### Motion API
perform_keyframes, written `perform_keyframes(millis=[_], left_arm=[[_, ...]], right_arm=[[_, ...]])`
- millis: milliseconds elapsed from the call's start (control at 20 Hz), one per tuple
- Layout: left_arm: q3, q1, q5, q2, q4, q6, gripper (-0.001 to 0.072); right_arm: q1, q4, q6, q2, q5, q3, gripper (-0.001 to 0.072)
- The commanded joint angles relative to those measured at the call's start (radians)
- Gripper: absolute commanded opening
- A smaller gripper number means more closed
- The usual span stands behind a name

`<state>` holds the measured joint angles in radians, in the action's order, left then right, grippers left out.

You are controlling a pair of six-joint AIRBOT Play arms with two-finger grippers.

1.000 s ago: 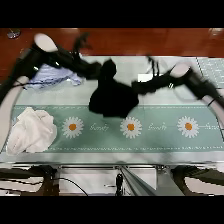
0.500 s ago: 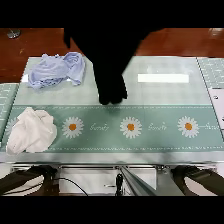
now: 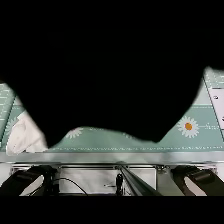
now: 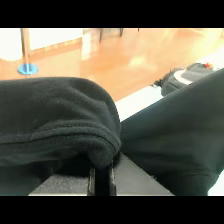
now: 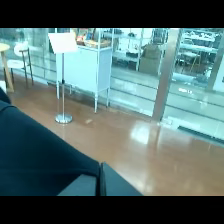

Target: Fold the shirts.

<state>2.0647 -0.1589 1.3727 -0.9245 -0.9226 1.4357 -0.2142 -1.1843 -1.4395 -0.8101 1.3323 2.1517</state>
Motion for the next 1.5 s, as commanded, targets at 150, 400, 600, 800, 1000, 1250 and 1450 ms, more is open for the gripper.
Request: perform_keyframes(millis=[150,400,600,800,1000,1250,1450], left_arm=[[-0.371,-0.01,0.132,0.06,0.032,0.029,0.0028],[-0.803,-0.075,-0.073,-0.011,0.031,-0.04,0.0028],[-0.938,-0.072,-0.31,-0.185,0.014,-0.079,0.0028],[-0.939,-0.072,-0.38,-0.405,0.014,-0.093,0.0028],[-0.913,-0.048,-0.41,-0.545,0.018,-0.106,0.0028],[-0.733,0.076,-0.198,-0.597,-0.084,-0.103,0.0704],[-0.714,0.243,-0.028,-0.597,-0.152,-0.097,0.0702]], right_arm=[[0.0,-0.011,-0.06,0.027,0.118,-0.294,0.0021],[0.001,-0.023,-0.109,-0.005,-0.142,-0.74,0.0021],[0.002,-0.049,-0.165,-0.222,-0.222,-0.811,0.0021],[0.002,-0.056,-0.227,-0.47,-0.311,-0.811,0.0021],[0.055,-0.016,-0.297,-0.641,-0.333,-0.811,0.0022],[0.291,0.165,-0.158,-0.627,-0.138,-0.809,0.0623],[0.423,-0.085,-0.064,-0.48,0.127,-0.894,0.0622]])
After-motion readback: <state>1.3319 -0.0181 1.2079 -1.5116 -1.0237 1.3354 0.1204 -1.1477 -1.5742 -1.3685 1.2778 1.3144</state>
